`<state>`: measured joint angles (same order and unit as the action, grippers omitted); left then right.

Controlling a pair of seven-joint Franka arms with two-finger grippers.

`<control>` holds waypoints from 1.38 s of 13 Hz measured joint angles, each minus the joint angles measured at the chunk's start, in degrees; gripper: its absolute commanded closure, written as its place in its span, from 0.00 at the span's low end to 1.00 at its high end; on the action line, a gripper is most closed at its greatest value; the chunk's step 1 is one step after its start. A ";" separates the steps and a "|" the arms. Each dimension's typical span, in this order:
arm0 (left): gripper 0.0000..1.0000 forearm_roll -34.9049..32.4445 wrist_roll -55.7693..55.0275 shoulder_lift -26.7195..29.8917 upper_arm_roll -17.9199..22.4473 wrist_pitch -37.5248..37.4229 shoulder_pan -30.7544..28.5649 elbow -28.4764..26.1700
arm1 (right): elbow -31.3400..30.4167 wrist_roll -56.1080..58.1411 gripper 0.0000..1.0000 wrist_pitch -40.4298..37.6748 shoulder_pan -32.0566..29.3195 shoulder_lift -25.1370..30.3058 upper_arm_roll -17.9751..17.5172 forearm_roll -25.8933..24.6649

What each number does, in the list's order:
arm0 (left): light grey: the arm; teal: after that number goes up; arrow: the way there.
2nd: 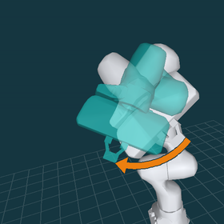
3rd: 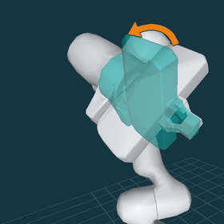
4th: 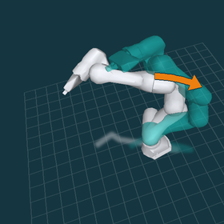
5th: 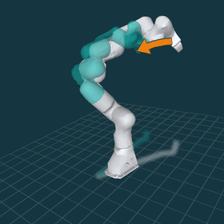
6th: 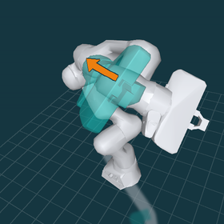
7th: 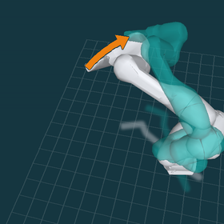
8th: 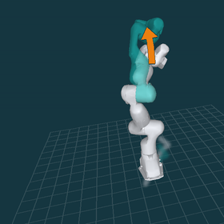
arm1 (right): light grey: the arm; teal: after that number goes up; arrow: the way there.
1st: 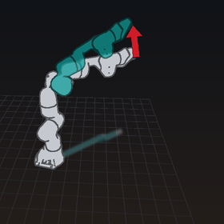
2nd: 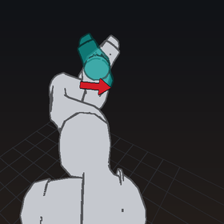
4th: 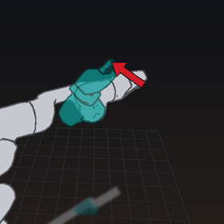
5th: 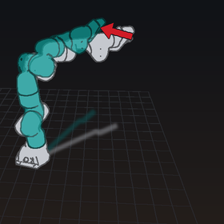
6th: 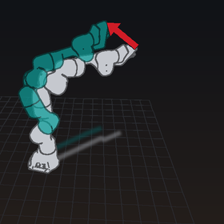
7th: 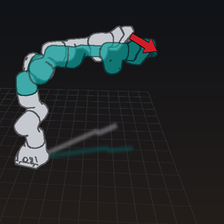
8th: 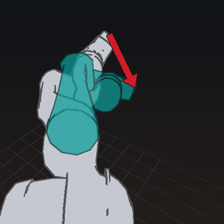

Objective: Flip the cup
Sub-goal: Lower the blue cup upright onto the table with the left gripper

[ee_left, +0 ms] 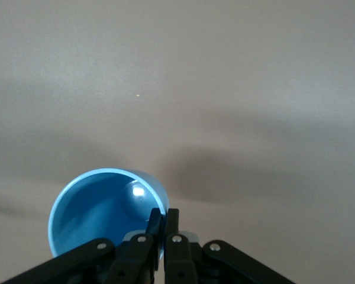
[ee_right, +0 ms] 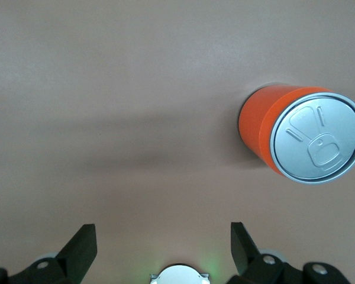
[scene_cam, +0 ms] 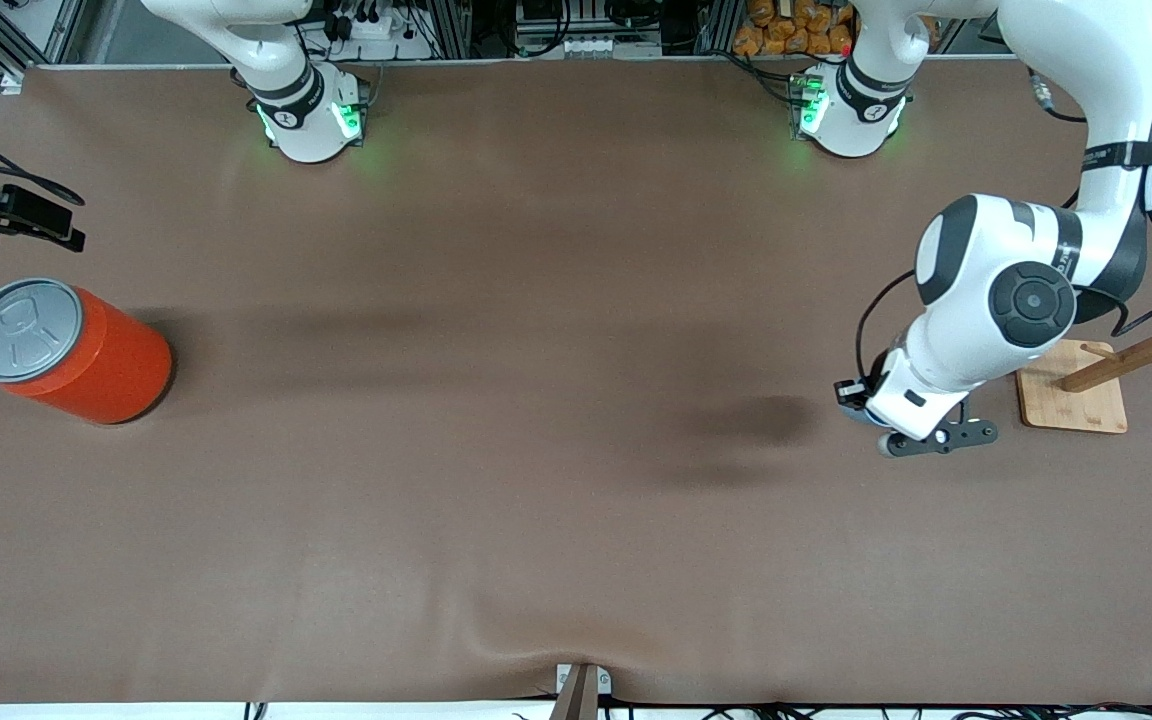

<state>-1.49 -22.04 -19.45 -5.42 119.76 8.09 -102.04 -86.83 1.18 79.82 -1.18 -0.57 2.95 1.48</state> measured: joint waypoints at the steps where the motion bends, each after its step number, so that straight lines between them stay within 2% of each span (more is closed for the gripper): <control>1: 1.00 -0.10 0.00 0.09 0.01 1.86 -0.63 -2.11 | 0.04 0.00 0.00 0.01 0.01 0.02 -0.04 0.07; 6: 0.98 -0.22 2.30 -0.17 -0.01 5.65 -4.38 -5.77 | 0.19 0.00 0.00 0.13 0.04 0.28 -0.20 0.57; 10: 0.80 -0.21 0.38 -2.09 -0.58 8.28 -3.49 -6.30 | 0.20 0.00 0.00 0.23 0.05 0.28 -0.23 0.63; 15: 0.71 -0.22 0.11 -3.64 -0.65 9.51 -3.40 -6.29 | 0.24 -0.52 0.00 0.25 0.05 0.28 -0.24 1.26; 16: 0.63 -0.22 0.10 -3.66 -0.65 9.51 -3.39 -6.28 | 0.24 -0.57 0.00 0.25 0.05 0.28 -0.24 1.44; 17: 0.47 -0.22 0.08 -3.65 -0.67 9.51 -3.39 -6.18 | 0.24 -0.60 0.00 0.25 0.05 0.28 -0.24 1.52; 18: 0.10 -0.22 0.08 -3.64 -0.70 9.51 -3.39 -5.93 | 0.24 -0.62 0.00 0.25 0.05 0.28 -0.24 1.55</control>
<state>-1.70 -21.96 -23.09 -6.12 129.27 4.69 -107.97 -86.59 0.55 80.07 -1.12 -0.29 2.71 3.02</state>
